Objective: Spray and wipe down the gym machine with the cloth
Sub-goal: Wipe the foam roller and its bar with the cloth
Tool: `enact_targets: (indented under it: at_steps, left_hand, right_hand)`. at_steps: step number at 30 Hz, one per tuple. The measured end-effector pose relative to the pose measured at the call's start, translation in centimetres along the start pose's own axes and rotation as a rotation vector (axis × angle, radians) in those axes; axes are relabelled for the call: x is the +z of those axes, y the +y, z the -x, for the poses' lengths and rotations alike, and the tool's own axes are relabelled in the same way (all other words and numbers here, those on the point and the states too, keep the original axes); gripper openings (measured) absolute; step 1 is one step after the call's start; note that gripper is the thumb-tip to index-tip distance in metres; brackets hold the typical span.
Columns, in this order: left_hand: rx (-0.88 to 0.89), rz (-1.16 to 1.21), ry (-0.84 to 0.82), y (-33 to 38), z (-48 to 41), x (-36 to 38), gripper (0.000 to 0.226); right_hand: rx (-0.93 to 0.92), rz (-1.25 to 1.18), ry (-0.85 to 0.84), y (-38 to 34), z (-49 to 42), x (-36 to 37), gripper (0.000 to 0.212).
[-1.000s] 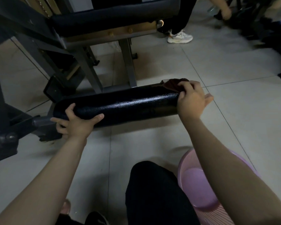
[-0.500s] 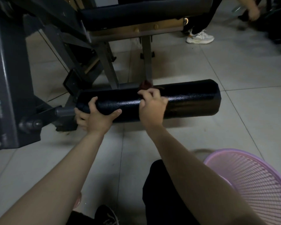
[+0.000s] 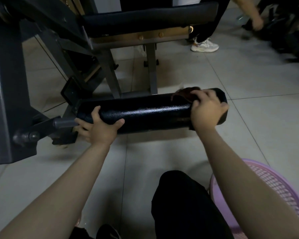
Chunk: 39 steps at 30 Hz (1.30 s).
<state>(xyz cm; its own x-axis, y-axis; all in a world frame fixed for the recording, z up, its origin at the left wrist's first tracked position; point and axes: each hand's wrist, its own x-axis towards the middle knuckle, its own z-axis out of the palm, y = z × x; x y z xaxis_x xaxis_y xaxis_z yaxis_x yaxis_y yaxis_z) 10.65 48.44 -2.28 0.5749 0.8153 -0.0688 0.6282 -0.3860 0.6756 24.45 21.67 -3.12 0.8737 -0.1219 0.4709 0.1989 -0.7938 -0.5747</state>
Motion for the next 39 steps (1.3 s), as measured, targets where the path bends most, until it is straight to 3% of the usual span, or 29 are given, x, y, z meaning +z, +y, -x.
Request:
enact_targets:
  at_steps: [5,9,20,23,26,29,31,34,39]
  left_hand:
    - [-0.038,0.092,-0.009,0.7,0.5,0.5,0.096]
    - [-0.011,0.126,-0.006,0.3,0.7,1.0,0.097]
    - [-0.012,0.059,0.076,-0.5,-0.3,0.4,0.11]
    - [-0.006,0.048,0.093,-0.3,-0.5,0.4,0.105]
    - [0.005,0.044,0.095,-0.6,-0.5,0.1,0.089]
    - [0.043,0.055,0.088,-1.3,-0.7,-0.8,0.097]
    - [0.035,0.06,0.098,-1.9,-0.8,-1.5,0.109]
    - [-0.028,0.125,0.078,-2.7,-0.9,-1.8,0.119]
    - [-0.022,0.28,0.094,-3.3,-1.2,-1.1,0.131]
  right_hand:
    - [0.233,-0.03,0.13,2.5,-0.2,-1.1,0.05]
    - [0.25,-0.164,0.113,0.4,1.3,0.2,0.047]
    - [-0.13,-0.311,-0.076,-12.8,7.4,7.4,0.036]
    - [-0.217,-0.354,-0.155,-16.1,8.6,8.5,0.036]
    - [-0.343,-0.369,-0.261,-17.8,9.5,9.0,0.037]
    - [-0.444,-0.329,-0.274,-16.7,8.8,8.2,0.039]
    - [-0.384,-0.27,-0.183,-15.0,7.6,7.1,0.043]
    - [-0.151,-0.205,-0.029,-12.1,5.8,5.6,0.045]
    - [-0.129,-0.066,-0.065,-12.5,6.3,6.4,0.039]
